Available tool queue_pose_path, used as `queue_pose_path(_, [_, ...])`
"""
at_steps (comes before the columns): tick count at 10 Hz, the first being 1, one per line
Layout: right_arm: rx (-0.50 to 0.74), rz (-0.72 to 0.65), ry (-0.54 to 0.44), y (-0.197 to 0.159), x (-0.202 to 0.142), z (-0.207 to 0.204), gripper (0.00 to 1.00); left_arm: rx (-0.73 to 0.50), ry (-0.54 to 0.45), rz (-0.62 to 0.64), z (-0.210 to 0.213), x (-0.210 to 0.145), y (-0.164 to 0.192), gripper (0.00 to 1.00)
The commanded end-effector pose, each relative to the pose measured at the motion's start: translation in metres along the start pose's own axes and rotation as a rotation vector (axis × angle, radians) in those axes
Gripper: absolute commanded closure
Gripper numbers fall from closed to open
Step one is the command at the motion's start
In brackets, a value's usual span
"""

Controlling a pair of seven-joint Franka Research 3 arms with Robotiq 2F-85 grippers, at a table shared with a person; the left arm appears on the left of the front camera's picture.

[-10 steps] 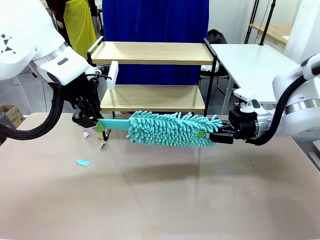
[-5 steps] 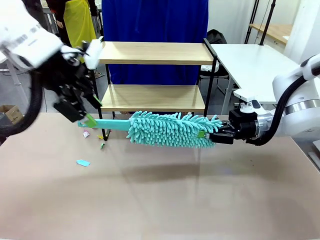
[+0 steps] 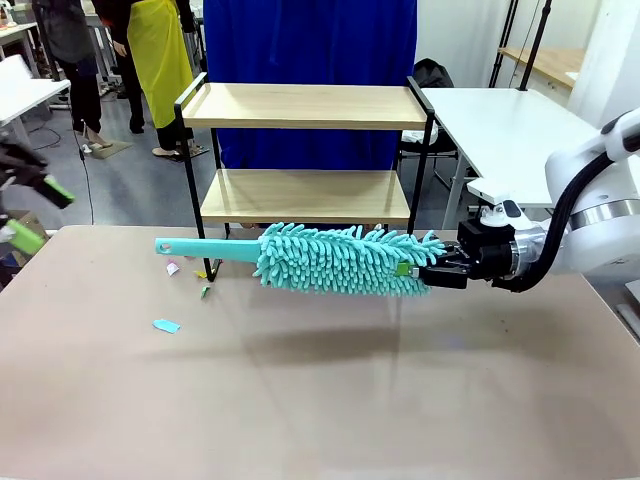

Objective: Clean the shelf.
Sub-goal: Hand the Duster back to the human.

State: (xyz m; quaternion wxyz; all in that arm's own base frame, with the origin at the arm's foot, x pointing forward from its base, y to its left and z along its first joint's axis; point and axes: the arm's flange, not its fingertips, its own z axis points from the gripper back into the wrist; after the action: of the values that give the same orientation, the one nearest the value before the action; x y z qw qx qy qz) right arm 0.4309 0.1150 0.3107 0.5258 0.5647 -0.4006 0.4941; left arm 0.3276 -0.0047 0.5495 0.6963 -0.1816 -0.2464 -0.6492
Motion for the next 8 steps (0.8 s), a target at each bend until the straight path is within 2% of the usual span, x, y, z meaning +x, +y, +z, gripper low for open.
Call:
queue_pose_path(1, [-0.002,0.005,-0.002,0.000,0.003,-0.001,1.00,0.010,-0.017,-0.002,0.000,-0.028,-0.002,0.00])
queue_pose_path(3, [-0.002,0.005,-0.002,0.000,0.003,-0.001,1.00,-0.018,-0.043,0.011,-0.007,-0.028,-0.003,0.00])
queue_pose_path(4, [0.000,0.000,0.000,0.000,0.000,0.000,0.83,0.018,-0.015,0.027,0.006,-0.036,-0.001,0.00])
queue_pose_path(8, [-0.083,0.051,0.053,0.032,0.125,-0.001,0.83,0.018,-0.015,0.027,0.006,-0.036,-0.001,0.00])
